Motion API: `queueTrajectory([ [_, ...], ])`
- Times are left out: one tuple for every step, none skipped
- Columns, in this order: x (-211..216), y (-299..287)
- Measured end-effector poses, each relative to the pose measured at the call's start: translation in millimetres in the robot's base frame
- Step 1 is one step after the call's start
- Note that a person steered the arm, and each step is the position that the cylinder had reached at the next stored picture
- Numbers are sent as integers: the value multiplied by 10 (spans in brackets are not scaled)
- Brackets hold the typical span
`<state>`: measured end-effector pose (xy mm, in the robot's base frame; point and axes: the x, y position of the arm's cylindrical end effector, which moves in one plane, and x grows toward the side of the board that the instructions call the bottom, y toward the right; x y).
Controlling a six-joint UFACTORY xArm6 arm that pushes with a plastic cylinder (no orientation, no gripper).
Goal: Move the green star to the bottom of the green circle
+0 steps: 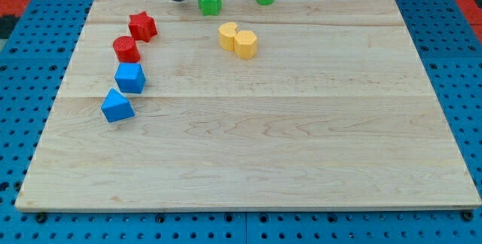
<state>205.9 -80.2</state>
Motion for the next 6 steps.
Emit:
queueTrajectory([
  [150, 756],
  [178, 579],
  [365, 654],
  [471, 1067],
  [518, 750],
  [938, 700],
])
